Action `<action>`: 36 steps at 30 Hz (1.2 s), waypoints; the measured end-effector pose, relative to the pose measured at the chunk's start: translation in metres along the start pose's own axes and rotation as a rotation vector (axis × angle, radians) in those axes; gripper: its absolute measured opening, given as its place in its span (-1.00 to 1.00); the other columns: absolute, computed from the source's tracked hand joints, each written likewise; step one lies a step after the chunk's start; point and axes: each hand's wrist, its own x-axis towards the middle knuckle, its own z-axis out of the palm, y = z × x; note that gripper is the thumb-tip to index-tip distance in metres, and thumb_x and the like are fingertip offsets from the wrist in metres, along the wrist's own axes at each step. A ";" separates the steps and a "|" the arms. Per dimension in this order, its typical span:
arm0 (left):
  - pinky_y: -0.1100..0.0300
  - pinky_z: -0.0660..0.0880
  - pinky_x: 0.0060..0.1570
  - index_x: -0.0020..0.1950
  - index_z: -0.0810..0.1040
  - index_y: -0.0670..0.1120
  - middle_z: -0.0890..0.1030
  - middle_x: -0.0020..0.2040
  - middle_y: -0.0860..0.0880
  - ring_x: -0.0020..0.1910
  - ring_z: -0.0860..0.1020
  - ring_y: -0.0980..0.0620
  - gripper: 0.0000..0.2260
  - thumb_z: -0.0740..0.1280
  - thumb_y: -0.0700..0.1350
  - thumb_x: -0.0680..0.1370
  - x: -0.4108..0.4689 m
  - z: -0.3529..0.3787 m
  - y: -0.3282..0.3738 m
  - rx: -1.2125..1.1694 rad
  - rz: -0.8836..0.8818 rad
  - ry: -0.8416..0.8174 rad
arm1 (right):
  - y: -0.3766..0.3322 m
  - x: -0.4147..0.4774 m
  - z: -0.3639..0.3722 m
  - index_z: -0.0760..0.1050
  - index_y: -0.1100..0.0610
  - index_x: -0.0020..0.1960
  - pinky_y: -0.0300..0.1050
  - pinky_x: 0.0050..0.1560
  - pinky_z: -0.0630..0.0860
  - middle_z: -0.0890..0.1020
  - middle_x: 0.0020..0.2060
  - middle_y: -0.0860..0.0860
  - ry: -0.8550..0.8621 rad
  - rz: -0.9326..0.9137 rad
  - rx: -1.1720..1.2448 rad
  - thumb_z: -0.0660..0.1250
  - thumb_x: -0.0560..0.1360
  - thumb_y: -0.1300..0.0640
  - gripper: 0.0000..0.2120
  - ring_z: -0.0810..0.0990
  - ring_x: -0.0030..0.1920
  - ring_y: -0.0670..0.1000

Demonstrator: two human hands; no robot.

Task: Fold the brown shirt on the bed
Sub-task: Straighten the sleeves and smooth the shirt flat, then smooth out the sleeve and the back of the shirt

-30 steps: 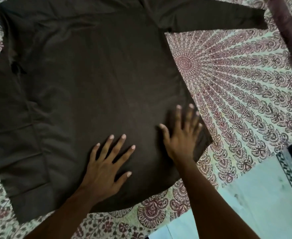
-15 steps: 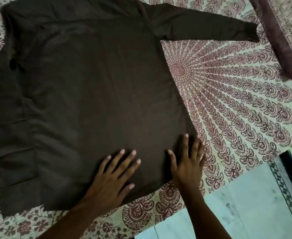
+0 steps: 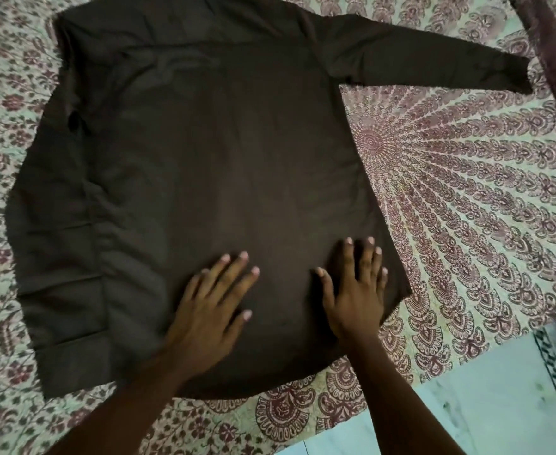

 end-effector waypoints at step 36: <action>0.19 0.62 -0.37 -0.15 0.63 -0.06 0.71 -0.27 -0.11 -0.26 0.68 -0.09 -0.89 0.45 -0.13 0.57 -0.028 -0.219 -0.414 -1.495 -1.278 0.634 | -0.526 0.070 0.058 0.60 -0.06 0.06 0.03 0.03 0.63 0.71 -0.09 0.02 -0.503 -0.172 0.822 0.44 0.44 -0.19 -0.72 0.69 -0.09 0.04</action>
